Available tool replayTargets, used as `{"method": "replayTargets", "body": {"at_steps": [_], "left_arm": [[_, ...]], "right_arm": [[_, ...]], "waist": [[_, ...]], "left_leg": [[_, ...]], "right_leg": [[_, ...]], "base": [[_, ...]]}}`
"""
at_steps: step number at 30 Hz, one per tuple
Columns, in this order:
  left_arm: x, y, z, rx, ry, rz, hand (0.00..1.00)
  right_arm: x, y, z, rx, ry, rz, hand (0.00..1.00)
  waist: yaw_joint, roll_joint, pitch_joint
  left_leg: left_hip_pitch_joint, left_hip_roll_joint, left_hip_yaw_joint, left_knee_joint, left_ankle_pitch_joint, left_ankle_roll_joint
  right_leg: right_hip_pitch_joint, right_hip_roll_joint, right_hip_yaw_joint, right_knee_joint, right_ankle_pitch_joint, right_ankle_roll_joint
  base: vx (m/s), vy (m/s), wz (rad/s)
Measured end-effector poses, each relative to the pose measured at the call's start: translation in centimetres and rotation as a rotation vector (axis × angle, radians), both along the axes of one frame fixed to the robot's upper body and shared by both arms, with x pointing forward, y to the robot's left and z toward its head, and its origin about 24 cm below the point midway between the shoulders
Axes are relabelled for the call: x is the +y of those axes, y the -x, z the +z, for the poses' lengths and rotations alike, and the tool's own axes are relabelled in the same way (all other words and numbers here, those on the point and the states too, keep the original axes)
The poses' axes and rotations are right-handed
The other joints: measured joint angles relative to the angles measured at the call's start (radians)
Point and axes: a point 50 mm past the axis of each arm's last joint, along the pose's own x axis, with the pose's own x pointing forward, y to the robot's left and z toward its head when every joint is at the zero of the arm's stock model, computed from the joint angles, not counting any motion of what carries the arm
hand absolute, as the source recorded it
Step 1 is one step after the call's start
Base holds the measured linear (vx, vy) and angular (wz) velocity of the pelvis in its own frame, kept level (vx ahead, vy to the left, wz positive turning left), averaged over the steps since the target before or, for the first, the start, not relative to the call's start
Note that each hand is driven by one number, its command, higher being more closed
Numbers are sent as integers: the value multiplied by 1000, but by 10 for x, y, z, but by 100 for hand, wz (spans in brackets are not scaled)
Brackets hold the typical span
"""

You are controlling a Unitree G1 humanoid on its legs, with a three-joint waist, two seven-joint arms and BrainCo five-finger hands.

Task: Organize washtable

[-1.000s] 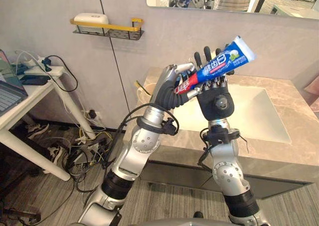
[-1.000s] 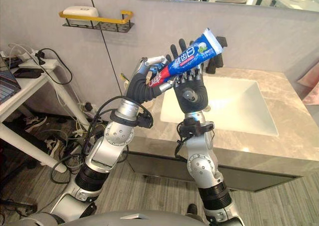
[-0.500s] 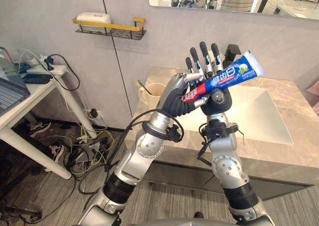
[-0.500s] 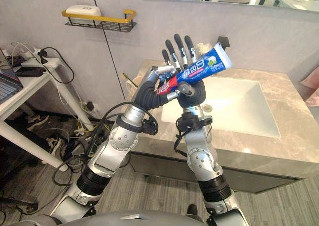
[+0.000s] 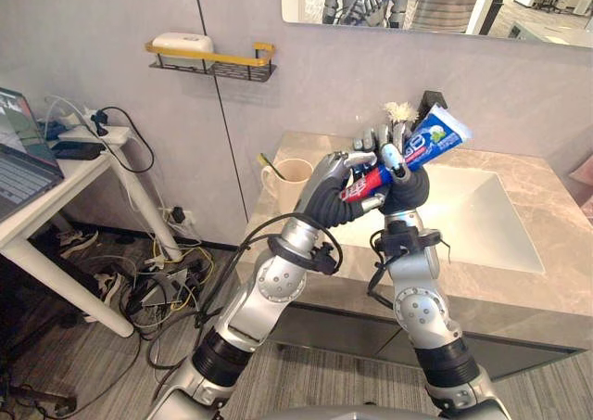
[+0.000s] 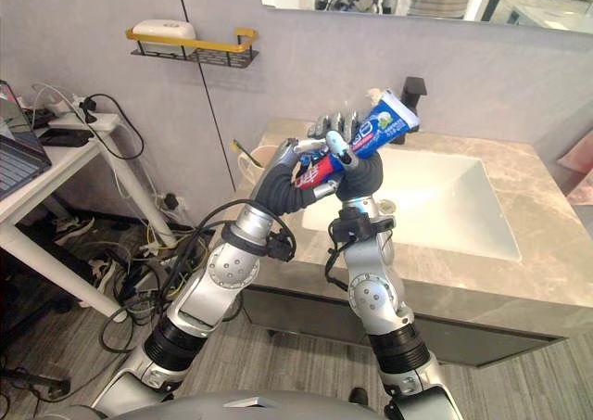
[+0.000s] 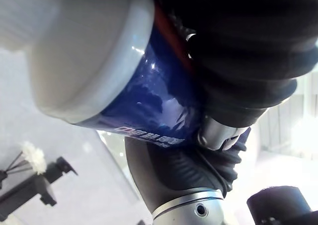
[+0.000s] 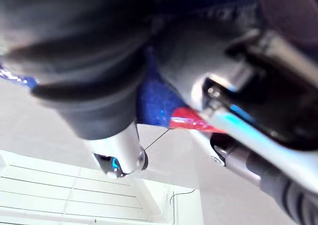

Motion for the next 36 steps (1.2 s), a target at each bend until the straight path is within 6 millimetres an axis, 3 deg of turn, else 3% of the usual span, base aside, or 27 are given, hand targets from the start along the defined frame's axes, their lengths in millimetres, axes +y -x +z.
{"method": "replayTargets", "body": {"at_steps": [2, 3, 23, 30, 36], "left_arm": [[0, 0, 0, 0, 0, 0, 100], [0, 0, 0, 1, 0, 1, 0], [2, 1, -6, 30, -6, 3, 0], [28, -6, -9, 59, 76, 123, 0], [40, 6, 6, -9, 143, 151, 0]], "right_arm": [[0, 0, 0, 1, -1, -2, 100], [0, 0, 0, 1, -1, -2, 100], [-8, -2, 2, 14, -15, -78, 100], [-67, -3, 9, 7, -171, -387, 100], [-84, 5, 19, -42, -229, -472, 100]], "waist": [[0, 0, 0], [0, 0, 0], [2, 0, 0], [3, 2, 1], [4, 6, 3]], "left_leg": [[0, 0, 0, 0, 0, 0], [0, 0, 0, 0, 0, 0], [4, 0, 1, -3, 0, 0], [5, 0, 1, -5, 0, 0], [6, 0, 2, -6, 0, 0]], "right_leg": [[0, 0, 0, 0, 0, 0], [0, 0, 0, 0, 0, 0], [3, 1, 1, 0, 0, 0], [3, 1, 2, 0, 0, 0], [3, 1, 3, 0, 0, -1]], "base": [[0, 0, 0], [0, 0, 0], [0, 0, 0], [0, 0, 0], [0, 0, 0]]}}
